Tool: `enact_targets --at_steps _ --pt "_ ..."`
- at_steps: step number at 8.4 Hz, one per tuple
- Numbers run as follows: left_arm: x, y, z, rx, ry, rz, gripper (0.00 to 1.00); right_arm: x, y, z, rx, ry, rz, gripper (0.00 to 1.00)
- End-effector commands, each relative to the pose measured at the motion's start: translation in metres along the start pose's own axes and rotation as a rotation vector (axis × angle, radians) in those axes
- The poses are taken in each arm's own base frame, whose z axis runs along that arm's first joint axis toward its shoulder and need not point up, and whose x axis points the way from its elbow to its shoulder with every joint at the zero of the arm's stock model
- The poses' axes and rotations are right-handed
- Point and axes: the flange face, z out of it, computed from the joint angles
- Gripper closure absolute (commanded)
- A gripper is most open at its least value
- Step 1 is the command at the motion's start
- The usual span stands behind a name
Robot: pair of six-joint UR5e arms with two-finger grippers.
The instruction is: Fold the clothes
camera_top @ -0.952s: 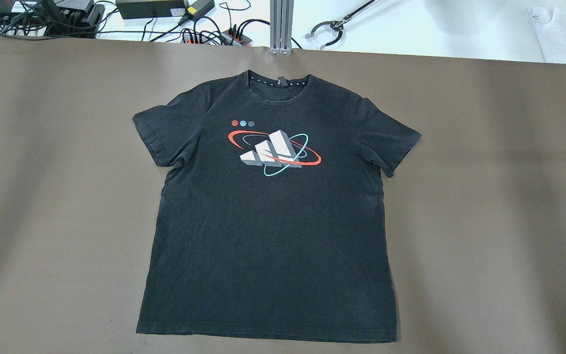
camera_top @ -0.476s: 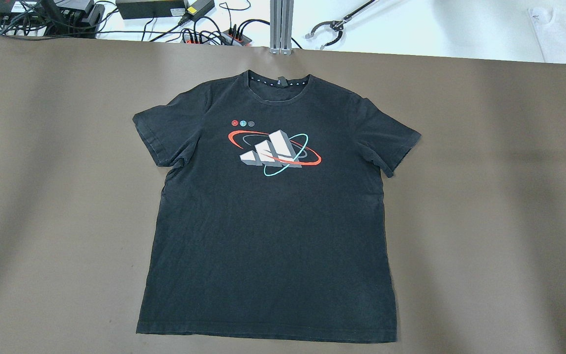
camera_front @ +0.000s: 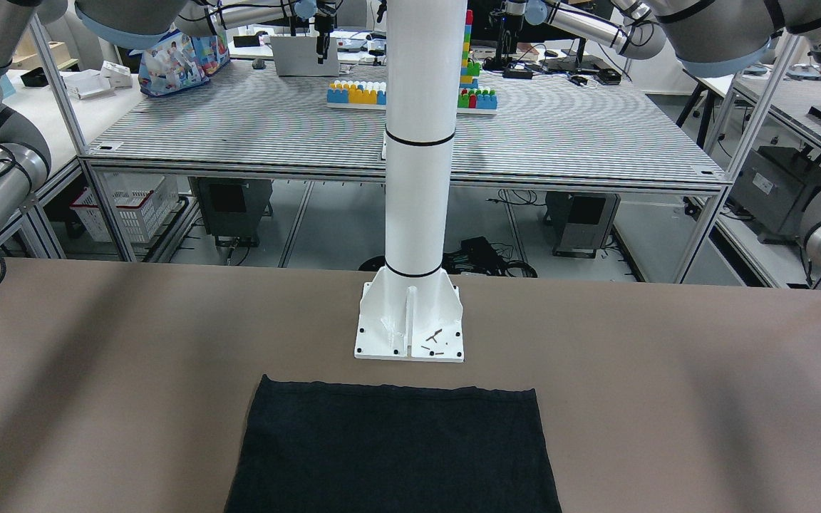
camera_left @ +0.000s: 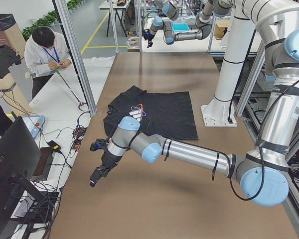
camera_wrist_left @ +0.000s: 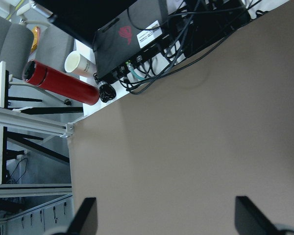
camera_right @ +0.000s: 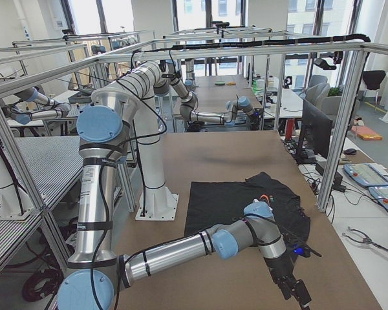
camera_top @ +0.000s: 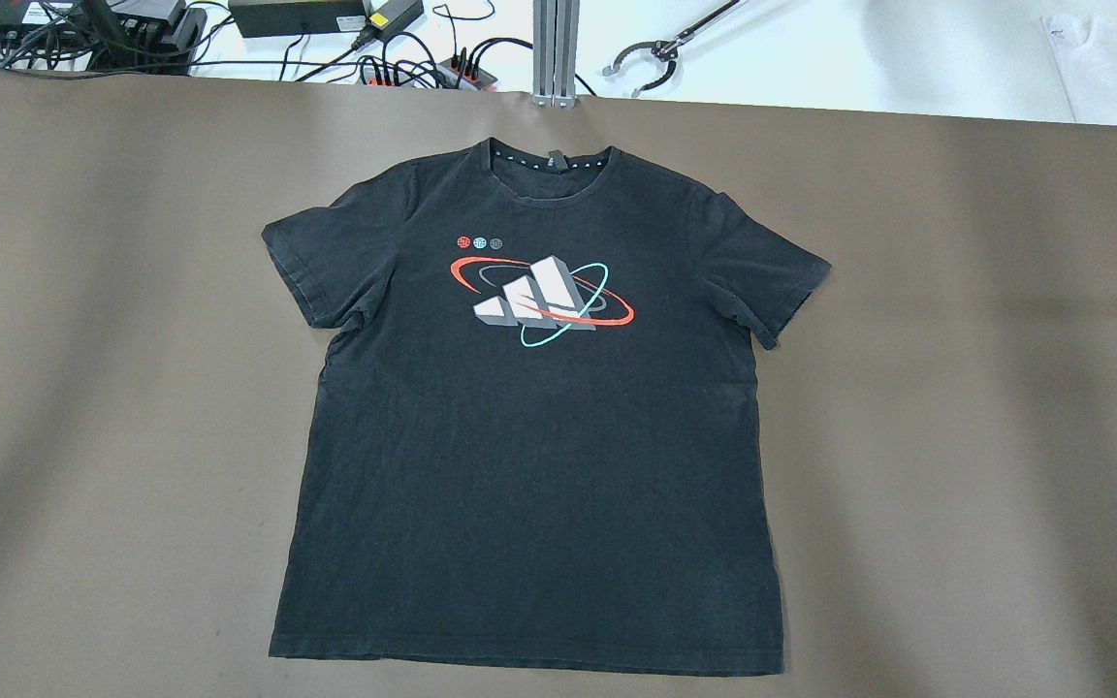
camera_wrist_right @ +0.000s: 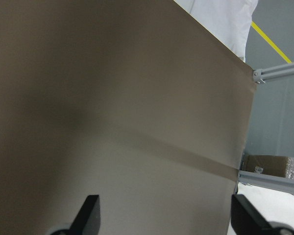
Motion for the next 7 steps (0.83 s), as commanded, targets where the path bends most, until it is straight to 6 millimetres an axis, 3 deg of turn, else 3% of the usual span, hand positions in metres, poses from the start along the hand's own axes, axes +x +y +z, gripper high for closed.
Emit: enact_targets --at_steps 1,2,3,4,5,7 --pt "0.045 -0.047 0.015 -0.009 0.165 0.011 0.0 -0.063 -0.071 0.037 0.05 -0.071 0.031 0.05" --pt "0.056 -0.061 0.016 -0.02 0.266 -0.024 0.0 -0.113 -0.105 0.052 0.063 -0.133 0.062 0.05" --pt "0.069 -0.07 0.018 -0.003 0.331 -0.034 0.0 -0.149 -0.128 0.051 0.071 -0.178 0.071 0.05" --pt "0.107 -0.071 0.028 0.004 0.393 -0.066 0.0 -0.175 -0.15 0.042 0.078 -0.225 0.111 0.05" --pt "0.148 -0.076 0.031 0.017 0.434 -0.105 0.0 -0.208 -0.159 0.035 0.078 -0.262 0.137 0.05" --pt "0.215 -0.098 0.027 -0.003 0.49 -0.149 0.0 -0.236 -0.166 0.027 0.083 -0.293 0.146 0.05"
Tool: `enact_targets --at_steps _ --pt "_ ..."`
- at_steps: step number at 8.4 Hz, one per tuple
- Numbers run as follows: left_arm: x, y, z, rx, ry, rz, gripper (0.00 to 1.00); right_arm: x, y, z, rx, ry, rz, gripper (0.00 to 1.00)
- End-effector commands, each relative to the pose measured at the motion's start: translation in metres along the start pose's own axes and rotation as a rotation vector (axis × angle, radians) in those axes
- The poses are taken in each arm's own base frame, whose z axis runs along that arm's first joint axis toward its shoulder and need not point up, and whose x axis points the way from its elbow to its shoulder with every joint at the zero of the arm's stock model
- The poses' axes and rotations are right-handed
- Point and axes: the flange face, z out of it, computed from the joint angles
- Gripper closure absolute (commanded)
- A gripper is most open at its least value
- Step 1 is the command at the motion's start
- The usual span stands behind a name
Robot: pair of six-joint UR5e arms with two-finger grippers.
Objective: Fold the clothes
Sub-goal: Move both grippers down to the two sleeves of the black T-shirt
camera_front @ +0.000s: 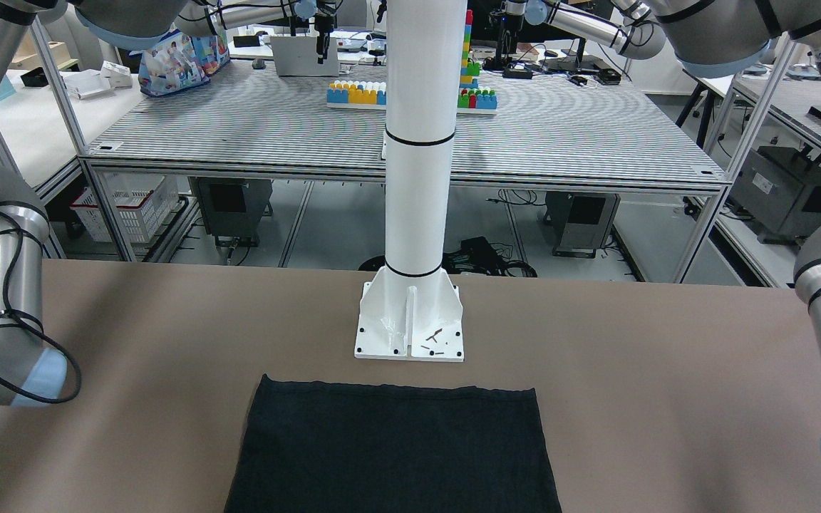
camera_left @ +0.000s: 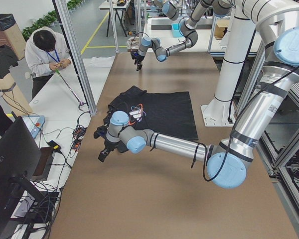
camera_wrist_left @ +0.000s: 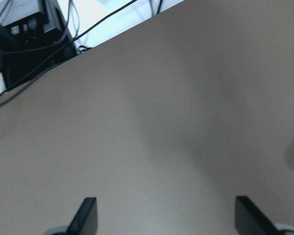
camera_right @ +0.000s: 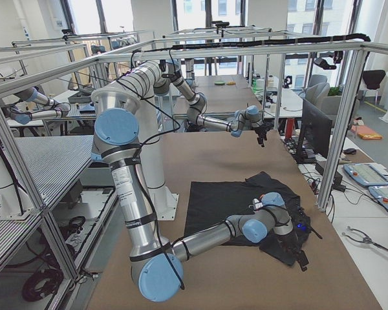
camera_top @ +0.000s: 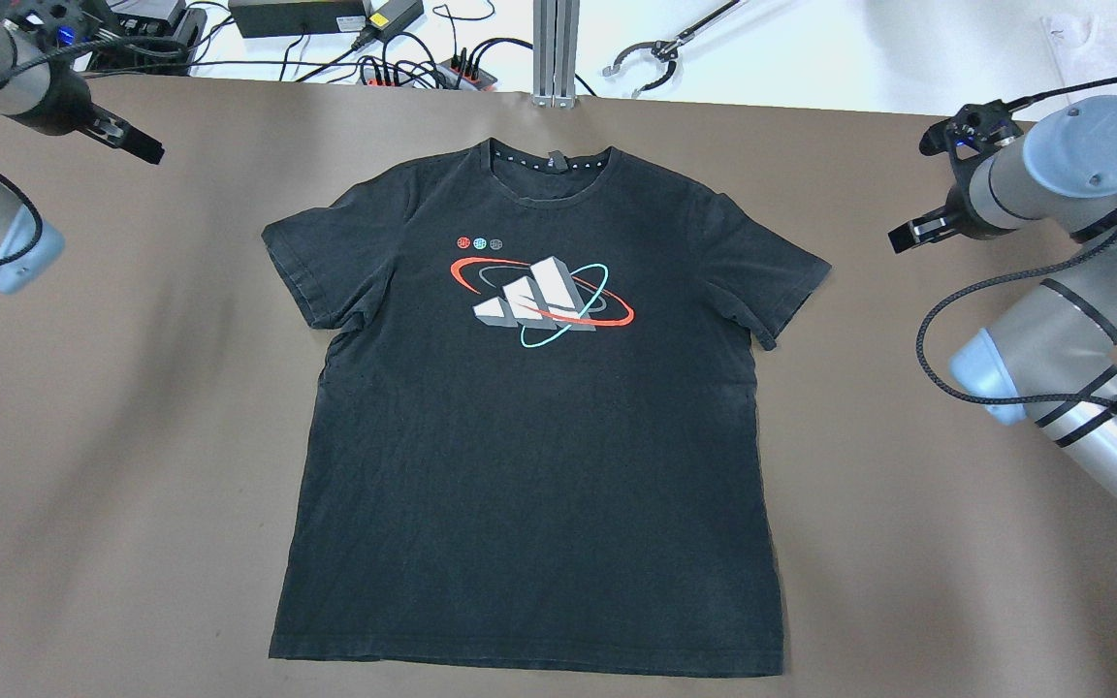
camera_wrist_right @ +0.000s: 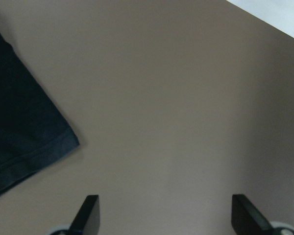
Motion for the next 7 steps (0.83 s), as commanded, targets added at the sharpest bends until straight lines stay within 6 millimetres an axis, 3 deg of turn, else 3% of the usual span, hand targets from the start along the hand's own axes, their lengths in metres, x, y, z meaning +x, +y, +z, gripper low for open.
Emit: enact_targets --at_steps 1,2,4,6,7 --pt "0.086 -0.01 0.033 0.004 0.098 -0.074 0.0 -0.051 -0.002 0.004 0.014 -0.061 0.025 0.05" --pt "0.106 -0.013 0.036 0.001 0.121 -0.094 0.0 -0.061 0.0 0.006 0.021 -0.076 0.021 0.05" --pt "0.126 -0.013 0.056 -0.027 0.136 -0.123 0.0 -0.061 0.001 0.006 0.022 -0.077 0.018 0.05" --pt "0.114 -0.006 0.095 -0.016 0.15 -0.133 0.0 -0.064 0.002 0.007 0.02 -0.08 0.014 0.05" --pt "0.111 -0.002 0.101 -0.012 0.154 -0.13 0.0 -0.065 0.003 0.007 0.021 -0.081 0.013 0.05"
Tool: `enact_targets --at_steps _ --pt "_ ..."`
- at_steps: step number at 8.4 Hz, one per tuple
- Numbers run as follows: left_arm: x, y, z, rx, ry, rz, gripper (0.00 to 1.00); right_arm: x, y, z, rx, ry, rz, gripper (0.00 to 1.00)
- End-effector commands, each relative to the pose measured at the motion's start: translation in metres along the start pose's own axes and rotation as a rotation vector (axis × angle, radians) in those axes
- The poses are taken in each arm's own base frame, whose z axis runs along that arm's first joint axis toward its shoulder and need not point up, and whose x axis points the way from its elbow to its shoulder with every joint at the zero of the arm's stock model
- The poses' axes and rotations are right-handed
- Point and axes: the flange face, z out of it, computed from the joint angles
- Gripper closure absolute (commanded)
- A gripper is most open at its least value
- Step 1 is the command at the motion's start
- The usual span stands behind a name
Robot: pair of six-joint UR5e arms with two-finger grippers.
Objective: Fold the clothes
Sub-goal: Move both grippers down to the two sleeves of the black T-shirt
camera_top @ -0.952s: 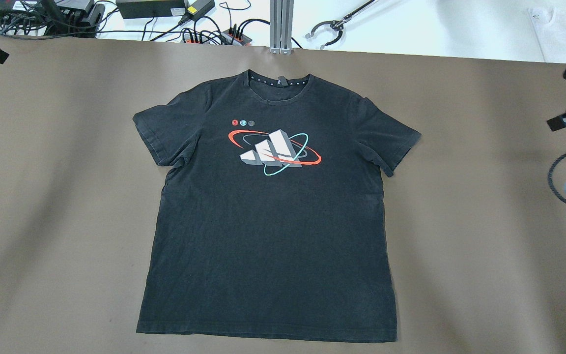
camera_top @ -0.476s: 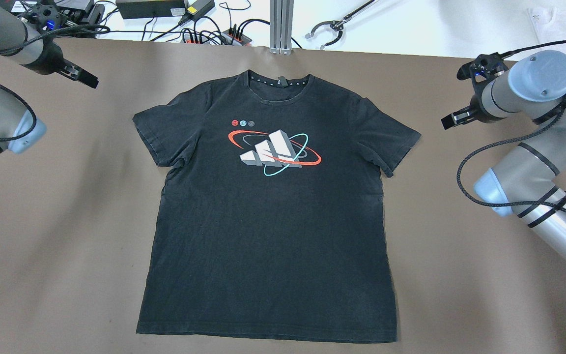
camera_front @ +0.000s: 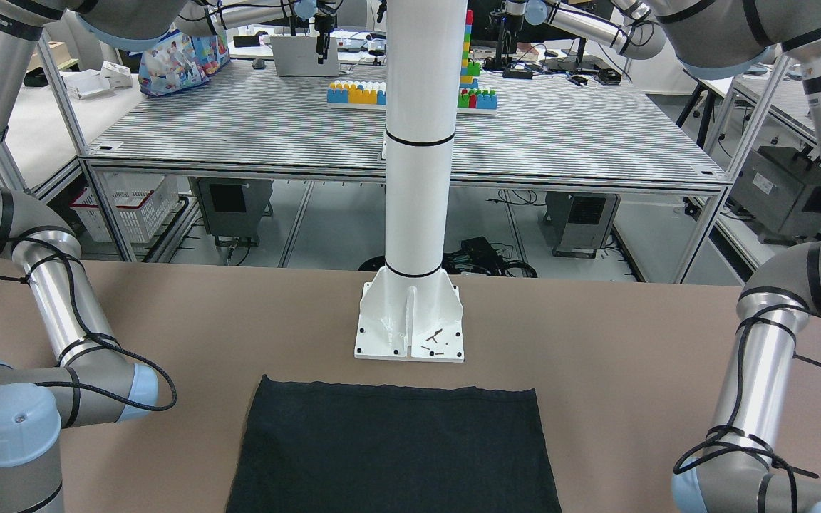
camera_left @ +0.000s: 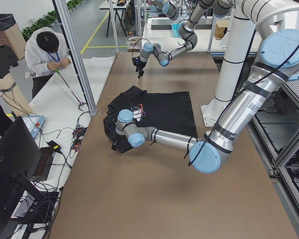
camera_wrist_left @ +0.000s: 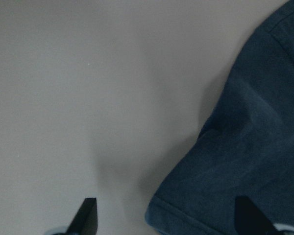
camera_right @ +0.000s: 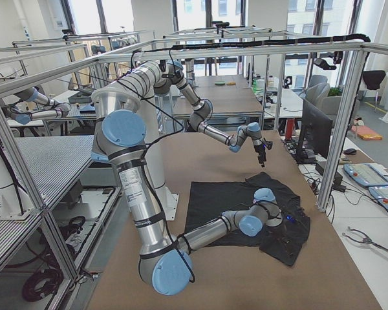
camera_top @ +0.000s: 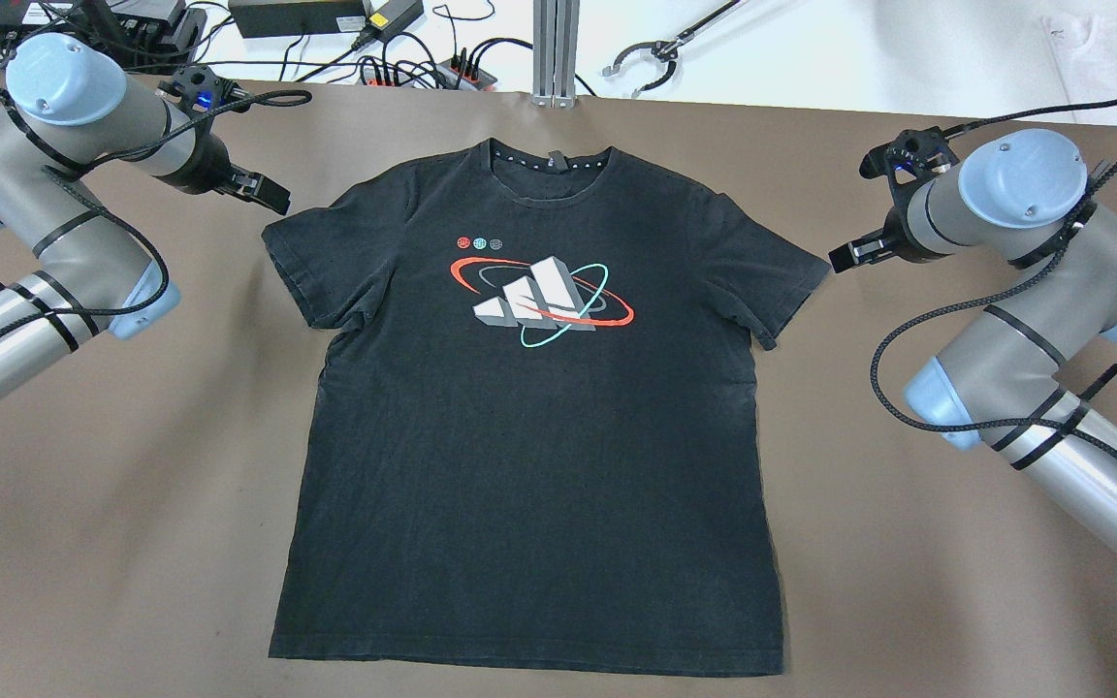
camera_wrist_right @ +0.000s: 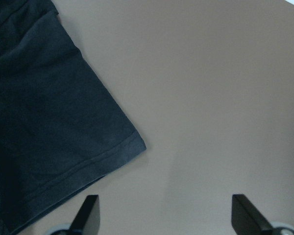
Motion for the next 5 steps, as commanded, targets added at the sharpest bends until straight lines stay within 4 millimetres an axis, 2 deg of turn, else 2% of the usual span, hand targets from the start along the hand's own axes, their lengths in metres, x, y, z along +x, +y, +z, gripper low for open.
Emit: enact_targets --at_steps 1,2,3,5 --pt "-0.008 0.011 0.026 -0.003 0.014 0.002 0.01 -0.003 0.0 0.0 0.001 -0.003 -0.003 0.05" --pt "-0.002 0.015 0.029 -0.007 0.017 0.008 0.11 -0.002 0.001 0.001 -0.001 -0.002 -0.003 0.05" --pt "0.001 0.017 0.032 -0.012 0.019 0.011 0.25 -0.002 0.001 0.001 -0.001 -0.002 -0.003 0.05" --pt "0.001 0.022 0.036 -0.017 0.016 0.014 0.41 -0.003 0.001 0.001 0.001 -0.003 -0.003 0.05"
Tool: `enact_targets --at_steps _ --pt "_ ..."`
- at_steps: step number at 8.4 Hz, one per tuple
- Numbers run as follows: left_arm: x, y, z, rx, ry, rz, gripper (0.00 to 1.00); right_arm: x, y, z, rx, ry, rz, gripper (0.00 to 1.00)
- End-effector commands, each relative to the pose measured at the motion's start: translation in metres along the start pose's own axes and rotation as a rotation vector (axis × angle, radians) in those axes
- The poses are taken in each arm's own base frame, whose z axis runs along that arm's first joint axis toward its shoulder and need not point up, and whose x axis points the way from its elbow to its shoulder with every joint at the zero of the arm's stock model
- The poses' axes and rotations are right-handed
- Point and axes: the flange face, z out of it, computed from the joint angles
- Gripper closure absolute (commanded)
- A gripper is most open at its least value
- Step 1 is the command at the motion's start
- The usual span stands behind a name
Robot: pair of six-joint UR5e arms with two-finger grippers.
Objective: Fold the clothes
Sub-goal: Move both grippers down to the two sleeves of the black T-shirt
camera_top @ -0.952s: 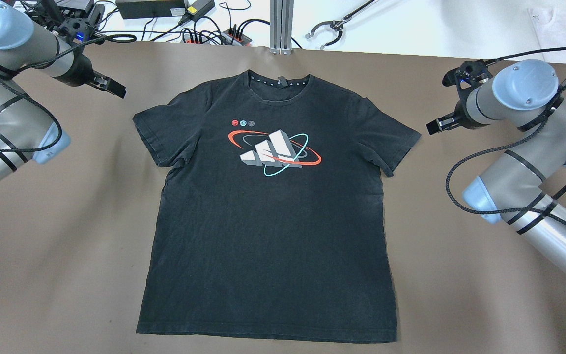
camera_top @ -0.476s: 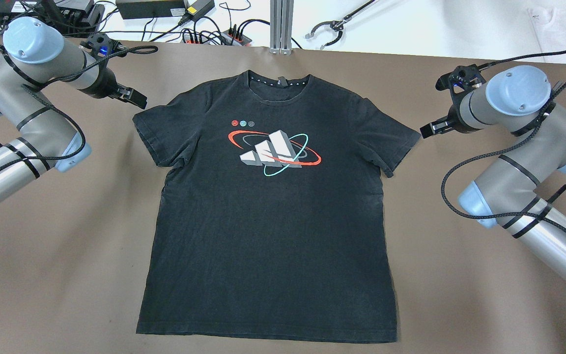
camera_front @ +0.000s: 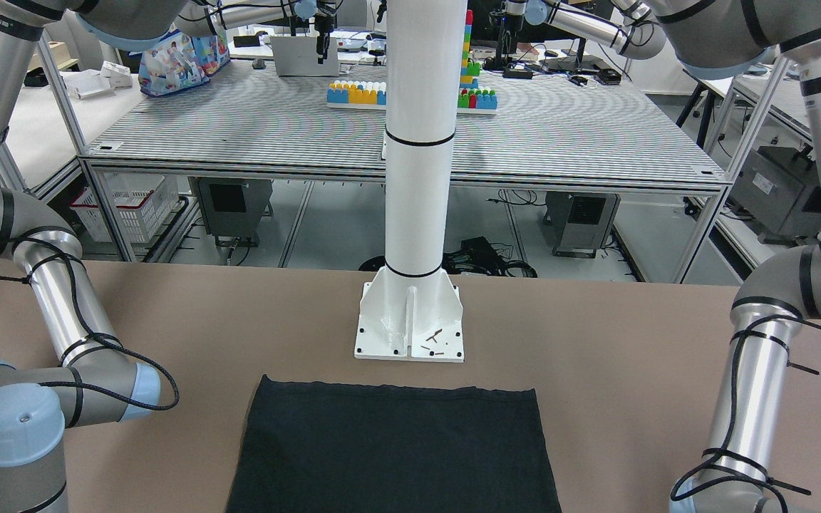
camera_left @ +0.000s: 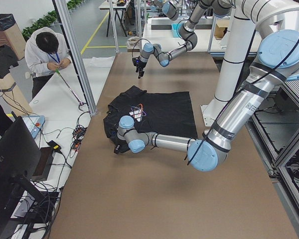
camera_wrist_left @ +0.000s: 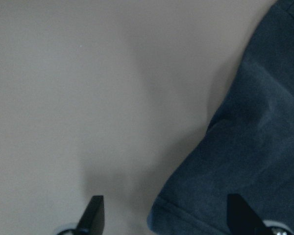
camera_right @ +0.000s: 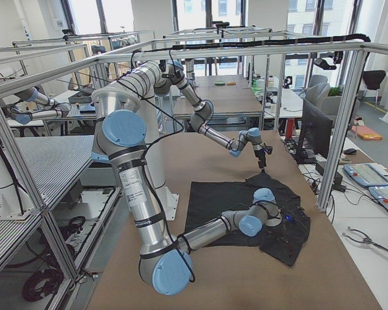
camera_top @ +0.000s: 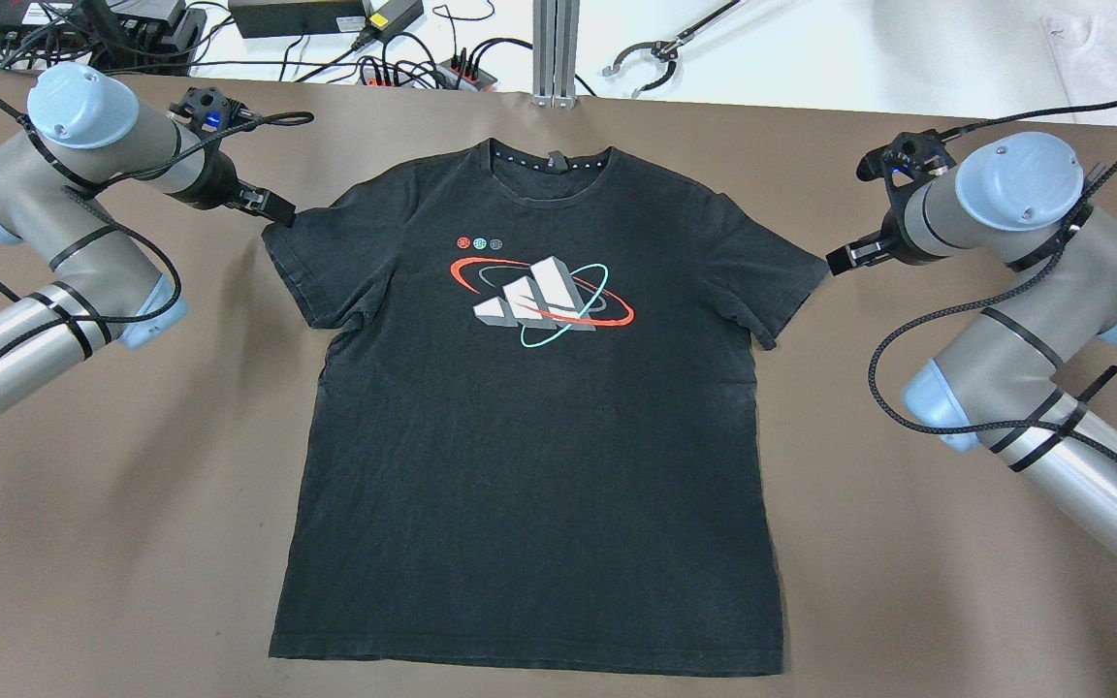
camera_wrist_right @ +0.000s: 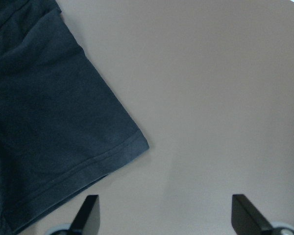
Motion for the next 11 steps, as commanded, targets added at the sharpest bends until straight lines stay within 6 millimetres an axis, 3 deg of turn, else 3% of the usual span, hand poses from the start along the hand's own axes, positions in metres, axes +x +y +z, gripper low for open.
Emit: enact_targets --at_steps 1,5,6,8,11 --pt "-0.0003 0.0086 0.0065 -0.009 -0.004 0.003 0.43 -0.0002 0.0003 0.0003 0.0 0.001 0.004 0.05" --pt "-0.0044 0.0128 0.008 -0.009 -0.004 0.003 0.47 -0.0007 -0.0001 -0.0005 0.002 0.0 0.01 0.05" --pt "-0.0039 0.0125 0.0075 -0.008 -0.003 0.003 0.55 -0.0001 0.0007 0.0 0.001 0.001 0.011 0.05" --pt "-0.0016 0.0109 0.0042 0.008 0.013 0.013 1.0 -0.001 0.0011 0.0003 0.0 0.0 0.01 0.05" --pt "0.0011 0.0099 -0.0009 0.022 0.026 0.02 1.0 -0.0037 0.0022 0.0014 -0.002 -0.002 0.007 0.05"
